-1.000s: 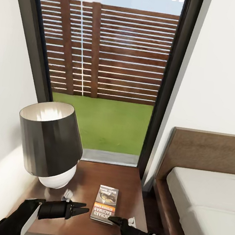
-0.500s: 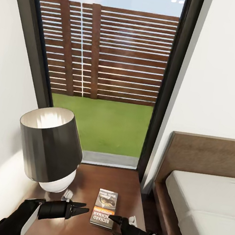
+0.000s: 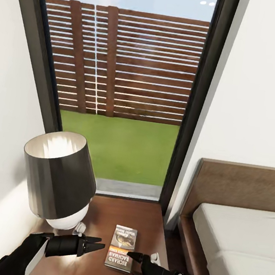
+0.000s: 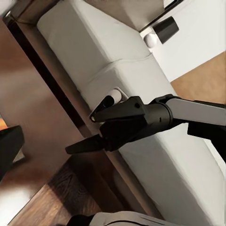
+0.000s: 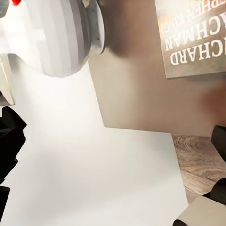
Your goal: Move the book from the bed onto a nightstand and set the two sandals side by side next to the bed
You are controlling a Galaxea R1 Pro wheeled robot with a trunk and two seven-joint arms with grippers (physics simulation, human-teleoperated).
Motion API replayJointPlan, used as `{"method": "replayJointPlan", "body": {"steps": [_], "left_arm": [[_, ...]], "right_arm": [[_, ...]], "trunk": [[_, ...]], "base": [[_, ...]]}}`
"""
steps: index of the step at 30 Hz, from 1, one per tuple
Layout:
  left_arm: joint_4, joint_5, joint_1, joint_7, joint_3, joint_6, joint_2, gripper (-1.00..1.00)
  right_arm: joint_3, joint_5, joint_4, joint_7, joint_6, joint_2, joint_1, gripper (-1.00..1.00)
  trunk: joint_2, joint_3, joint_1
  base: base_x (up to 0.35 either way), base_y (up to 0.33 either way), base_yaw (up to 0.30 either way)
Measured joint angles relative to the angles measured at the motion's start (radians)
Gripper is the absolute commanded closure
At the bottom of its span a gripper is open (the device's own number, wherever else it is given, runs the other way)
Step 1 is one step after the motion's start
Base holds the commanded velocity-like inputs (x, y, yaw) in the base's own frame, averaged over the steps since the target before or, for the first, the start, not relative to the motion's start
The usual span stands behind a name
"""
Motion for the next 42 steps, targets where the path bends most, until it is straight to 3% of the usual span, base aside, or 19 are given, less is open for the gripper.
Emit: {"method": "replayJointPlan", "body": {"steps": [34,39,42], "left_arm": [[0.010,-0.004,0.000,0.003,0.000,-0.005,-0.007,-1.00],[0.081,-0.006,0.000,0.003,0.000,-0.056,-0.008,-1.00],[0.188,-0.012,0.000,0.017,-0.001,-0.133,-0.008,-1.00]], "right_arm": [[0.003,0.001,-0.001,0.000,-0.001,0.000,0.000,-1.00],[0.007,0.007,-0.038,0.000,-0.001,0.000,0.000,-1.00],[0.008,0.014,-0.091,0.002,-0.011,-0.006,0.003,-1.00]], "trunk": [[0.238,0.107,-0.130],[0.273,0.122,-0.150],[0.294,0.132,-0.161]], "base": [[0.000,0.000,0.000],[0.000,0.000,0.000],[0.000,0.000,0.000]]}}
